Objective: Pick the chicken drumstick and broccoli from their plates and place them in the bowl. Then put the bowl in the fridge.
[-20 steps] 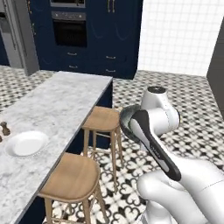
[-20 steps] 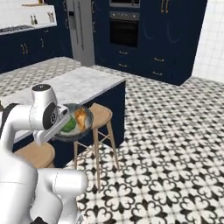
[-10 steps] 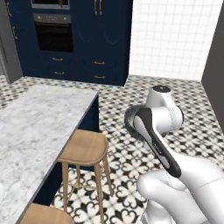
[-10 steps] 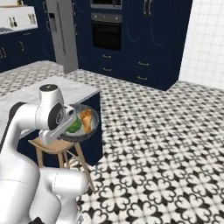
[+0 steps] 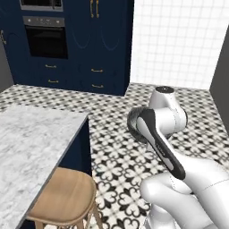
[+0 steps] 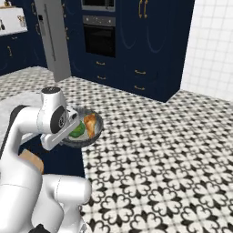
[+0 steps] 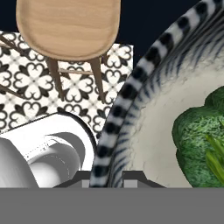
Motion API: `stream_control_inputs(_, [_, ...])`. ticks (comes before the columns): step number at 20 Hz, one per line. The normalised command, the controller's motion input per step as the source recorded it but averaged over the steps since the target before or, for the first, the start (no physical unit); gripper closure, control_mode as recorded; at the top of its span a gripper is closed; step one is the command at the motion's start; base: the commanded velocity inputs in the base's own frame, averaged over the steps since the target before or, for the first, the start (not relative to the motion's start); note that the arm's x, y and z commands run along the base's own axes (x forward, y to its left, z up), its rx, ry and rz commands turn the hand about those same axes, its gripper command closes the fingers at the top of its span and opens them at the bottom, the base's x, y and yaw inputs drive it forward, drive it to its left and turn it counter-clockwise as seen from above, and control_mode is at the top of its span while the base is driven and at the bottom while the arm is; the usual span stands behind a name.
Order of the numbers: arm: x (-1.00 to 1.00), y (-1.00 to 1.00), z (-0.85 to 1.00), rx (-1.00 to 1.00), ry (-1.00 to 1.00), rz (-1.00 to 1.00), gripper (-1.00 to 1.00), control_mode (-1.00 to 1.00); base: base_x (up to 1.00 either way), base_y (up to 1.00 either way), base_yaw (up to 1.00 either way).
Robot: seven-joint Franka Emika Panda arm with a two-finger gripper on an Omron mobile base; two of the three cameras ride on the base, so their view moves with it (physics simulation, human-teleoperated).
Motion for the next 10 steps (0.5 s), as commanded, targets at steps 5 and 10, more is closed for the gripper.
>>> stream_control_inputs(5, [0.00,0.00,0.00,0.00,0.00,0.00,1.00,1.00,1.00,-0.30,0.07])
stream_control_inputs(10, [0.00,0.00,0.00,0.00,0.00,0.00,1.00,1.00,1.00,-0.12,0.09])
